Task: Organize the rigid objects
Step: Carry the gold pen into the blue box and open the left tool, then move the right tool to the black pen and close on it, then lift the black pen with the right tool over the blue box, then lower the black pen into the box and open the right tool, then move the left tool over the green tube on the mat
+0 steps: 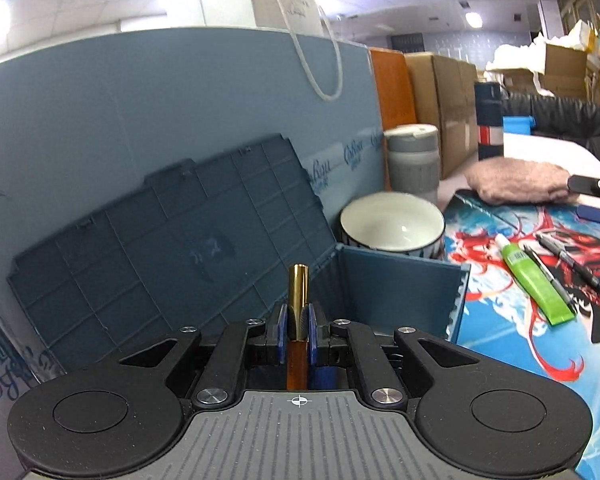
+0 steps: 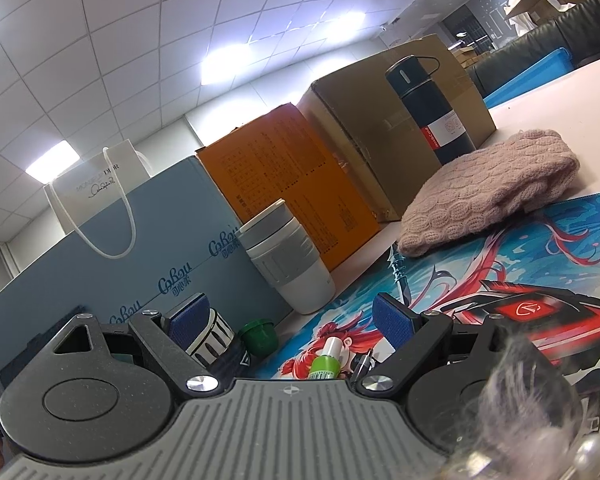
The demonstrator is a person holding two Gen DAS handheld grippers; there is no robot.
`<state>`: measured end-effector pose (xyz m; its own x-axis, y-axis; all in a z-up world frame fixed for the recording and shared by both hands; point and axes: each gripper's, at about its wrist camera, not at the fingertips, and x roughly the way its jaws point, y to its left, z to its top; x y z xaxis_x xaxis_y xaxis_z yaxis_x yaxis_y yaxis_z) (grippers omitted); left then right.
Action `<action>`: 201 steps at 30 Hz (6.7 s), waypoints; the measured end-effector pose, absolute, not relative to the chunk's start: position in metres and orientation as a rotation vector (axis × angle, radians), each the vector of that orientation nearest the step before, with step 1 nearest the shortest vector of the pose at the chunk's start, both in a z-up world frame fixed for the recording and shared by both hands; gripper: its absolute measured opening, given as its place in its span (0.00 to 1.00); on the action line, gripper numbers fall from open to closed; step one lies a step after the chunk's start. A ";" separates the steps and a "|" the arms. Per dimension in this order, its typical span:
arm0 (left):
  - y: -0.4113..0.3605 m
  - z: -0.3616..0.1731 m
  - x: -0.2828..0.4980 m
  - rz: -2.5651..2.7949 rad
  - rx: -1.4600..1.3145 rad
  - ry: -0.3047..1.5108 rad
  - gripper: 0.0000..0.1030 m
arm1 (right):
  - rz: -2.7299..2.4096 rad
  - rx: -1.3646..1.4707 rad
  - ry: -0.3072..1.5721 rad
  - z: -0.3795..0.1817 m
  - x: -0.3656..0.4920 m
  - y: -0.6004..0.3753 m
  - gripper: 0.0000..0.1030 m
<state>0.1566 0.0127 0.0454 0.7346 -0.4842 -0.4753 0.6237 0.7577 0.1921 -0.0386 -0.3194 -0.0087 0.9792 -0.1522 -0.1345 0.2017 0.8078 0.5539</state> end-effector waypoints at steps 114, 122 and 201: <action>0.129 0.056 0.097 -0.310 -0.464 0.349 0.94 | 0.333 0.647 0.561 0.042 0.143 -0.113 0.10; 0.129 0.055 0.097 -0.310 -0.462 0.355 0.94 | 0.306 0.605 0.575 0.044 0.143 -0.112 0.11; -0.194 0.006 0.114 -0.851 0.163 0.564 0.93 | -0.379 0.706 -0.050 0.002 -0.045 -0.368 0.84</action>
<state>0.1141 -0.1939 0.0059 0.5234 -0.6656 -0.5321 0.7494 0.6567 -0.0843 -0.0452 -0.3683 0.0022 0.9308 -0.3562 -0.0820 0.3228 0.6959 0.6415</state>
